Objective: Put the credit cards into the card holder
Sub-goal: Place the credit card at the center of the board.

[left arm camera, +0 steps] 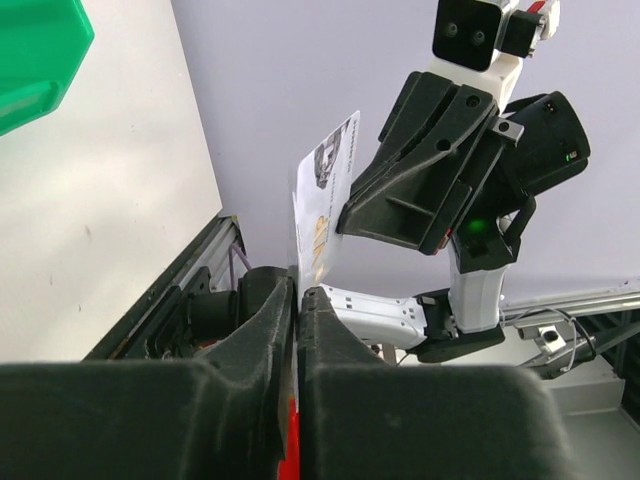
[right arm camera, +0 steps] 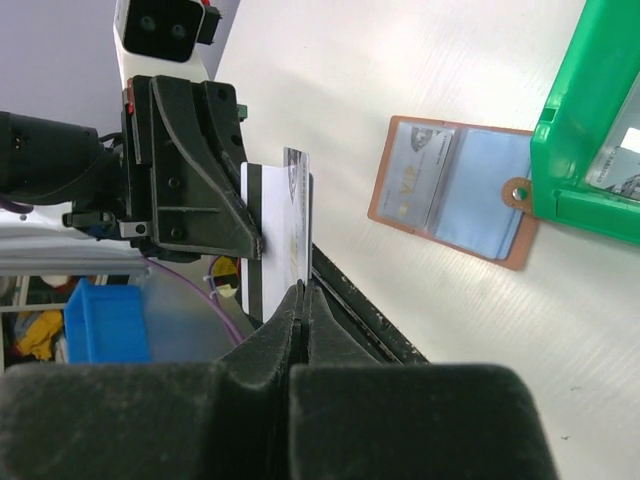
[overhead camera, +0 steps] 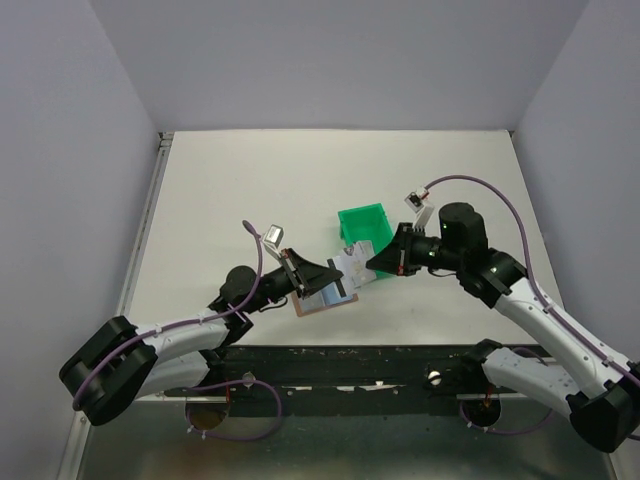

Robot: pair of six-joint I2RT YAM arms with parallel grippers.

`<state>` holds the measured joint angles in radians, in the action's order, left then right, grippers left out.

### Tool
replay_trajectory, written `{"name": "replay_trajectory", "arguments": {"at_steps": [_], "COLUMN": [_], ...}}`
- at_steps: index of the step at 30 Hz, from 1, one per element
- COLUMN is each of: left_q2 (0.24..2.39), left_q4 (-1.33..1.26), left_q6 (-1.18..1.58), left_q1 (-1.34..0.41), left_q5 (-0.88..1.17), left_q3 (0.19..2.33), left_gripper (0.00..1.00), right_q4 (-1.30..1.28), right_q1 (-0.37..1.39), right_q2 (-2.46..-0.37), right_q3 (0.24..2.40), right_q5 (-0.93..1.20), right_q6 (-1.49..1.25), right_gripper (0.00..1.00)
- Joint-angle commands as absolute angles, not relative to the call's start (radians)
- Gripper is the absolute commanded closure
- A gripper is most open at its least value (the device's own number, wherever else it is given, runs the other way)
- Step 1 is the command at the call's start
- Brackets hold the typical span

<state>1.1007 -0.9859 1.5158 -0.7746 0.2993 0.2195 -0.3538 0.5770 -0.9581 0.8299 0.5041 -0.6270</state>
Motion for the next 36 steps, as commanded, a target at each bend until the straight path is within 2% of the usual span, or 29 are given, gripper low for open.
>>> {"name": "replay_trajectory", "arguments": {"at_steps": [1, 4, 10, 18, 23, 28, 33, 36], "left_q2": [1.080, 1.072, 0.979, 0.713, 0.727, 0.857, 0.953, 0.954], "left_q4": [-1.025, -1.019, -0.954, -0.209, -0.124, -0.133, -0.225, -0.247], "left_q6": [1.526, 1.525, 1.502, 1.255, 1.238, 1.198, 1.200, 1.210], "left_q1": [-0.781, -0.779, -0.741, -0.634, -0.479, -0.367, -0.304, -0.284], "left_q5": [0.287, 0.279, 0.253, 0.095, 0.107, 0.155, 0.179, 0.169], "left_q3": [0.213, 0.198, 0.124, 0.225, 0.226, 0.268, 0.256, 0.229], "left_gripper": [0.94, 1.00, 1.00, 1.00, 1.00, 1.00, 0.88, 0.70], "right_q4": [-0.380, -0.388, -0.436, -0.457, -0.469, -0.480, -0.485, -0.482], "right_q1": [0.580, 0.581, 0.581, 0.580, 0.581, 0.581, 0.581, 0.581], "right_q2": [-0.922, -0.888, -0.833, -0.798, -0.773, -0.750, -0.745, -0.744], "right_q3": [0.841, 0.835, 0.825, 0.781, 0.758, 0.741, 0.727, 0.716], "right_q5": [0.439, 0.387, 0.311, 0.299, 0.302, 0.301, 0.305, 0.302], "right_q6": [-0.615, -0.611, -0.603, -0.600, -0.598, -0.597, -0.601, -0.606], "right_gripper": [1.00, 1.00, 0.99, 1.00, 0.99, 1.00, 1.00, 1.00]}}
